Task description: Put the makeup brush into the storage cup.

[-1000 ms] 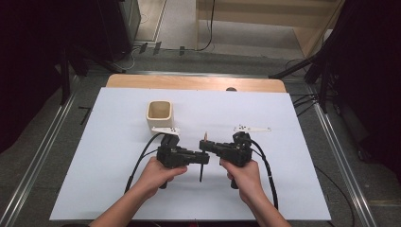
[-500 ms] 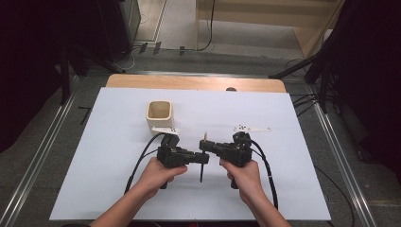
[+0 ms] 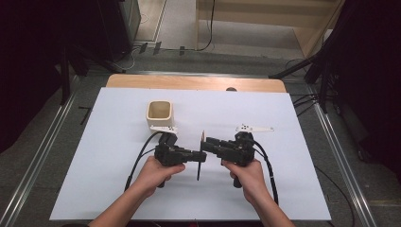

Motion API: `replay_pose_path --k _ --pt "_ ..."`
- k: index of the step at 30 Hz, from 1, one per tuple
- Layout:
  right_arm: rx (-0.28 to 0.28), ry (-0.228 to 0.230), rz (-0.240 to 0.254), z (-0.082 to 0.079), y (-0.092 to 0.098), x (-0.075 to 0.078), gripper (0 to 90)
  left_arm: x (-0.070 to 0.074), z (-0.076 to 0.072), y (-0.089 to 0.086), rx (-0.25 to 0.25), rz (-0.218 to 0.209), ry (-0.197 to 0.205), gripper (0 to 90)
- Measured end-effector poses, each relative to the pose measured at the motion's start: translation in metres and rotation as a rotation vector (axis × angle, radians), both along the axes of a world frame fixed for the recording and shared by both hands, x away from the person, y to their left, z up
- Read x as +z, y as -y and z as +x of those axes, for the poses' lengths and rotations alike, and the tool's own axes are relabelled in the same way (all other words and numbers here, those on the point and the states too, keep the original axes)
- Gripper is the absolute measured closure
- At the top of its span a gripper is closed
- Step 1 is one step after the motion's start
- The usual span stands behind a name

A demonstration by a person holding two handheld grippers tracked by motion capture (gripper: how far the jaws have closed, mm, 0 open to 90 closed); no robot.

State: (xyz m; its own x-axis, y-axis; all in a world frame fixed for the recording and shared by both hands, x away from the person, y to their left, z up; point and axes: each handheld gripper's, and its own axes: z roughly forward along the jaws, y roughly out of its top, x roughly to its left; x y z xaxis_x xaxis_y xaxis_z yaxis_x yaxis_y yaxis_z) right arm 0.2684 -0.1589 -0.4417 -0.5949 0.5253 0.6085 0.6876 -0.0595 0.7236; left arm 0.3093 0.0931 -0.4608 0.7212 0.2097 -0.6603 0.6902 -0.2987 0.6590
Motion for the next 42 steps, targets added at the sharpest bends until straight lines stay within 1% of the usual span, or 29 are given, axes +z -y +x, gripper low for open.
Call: replay_pose_path --k 3,6,14,16,19,25,26,28,31,32,34,42 --pt "-0.01 0.033 -0.025 -0.002 0.0 0.002 49.3 0.001 0.0 -0.002 0.002 0.005 -0.002 83.9" --pt "-0.013 0.058 -0.044 -0.003 0.001 0.004 46.1 0.002 0.001 -0.003 0.008 0.011 -0.004 83.8" --pt "-0.022 0.086 -0.069 -0.005 0.007 0.006 41.0 0.003 0.003 -0.009 0.019 0.038 -0.001 83.9" --pt "-0.02 0.091 -0.075 -0.005 0.008 0.006 40.2 0.003 0.003 -0.01 0.022 0.038 -0.004 83.9" --pt "-0.015 0.113 -0.101 -0.005 0.011 0.005 39.2 0.004 0.004 -0.011 0.024 0.047 0.0 83.9" --pt "-0.023 0.123 -0.118 -0.007 0.016 0.005 37.0 0.005 0.005 -0.014 0.029 0.064 0.001 83.8" --pt "-0.022 0.126 -0.124 -0.007 0.017 0.005 36.5 0.006 0.004 -0.014 0.032 0.065 -0.004 83.9" --pt "-0.019 0.128 -0.141 -0.008 0.018 0.004 34.9 0.006 0.005 -0.015 0.031 0.072 -0.002 83.8" --pt "-0.023 0.139 -0.174 -0.01 0.02 0.003 33.9 0.007 0.004 -0.016 0.035 0.087 0.018 83.8" --pt "-0.024 0.144 -0.177 -0.01 0.021 0.002 33.8 0.008 0.004 -0.017 0.036 0.087 0.019 83.8" --pt "-0.025 0.134 -0.18 -0.01 0.023 0.002 33.5 0.009 0.004 -0.017 0.037 0.091 0.022 83.8" --pt "-0.042 0.152 -0.214 -0.013 0.033 0.0 32.6 0.012 0.005 -0.021 0.039 0.104 0.029 83.8"
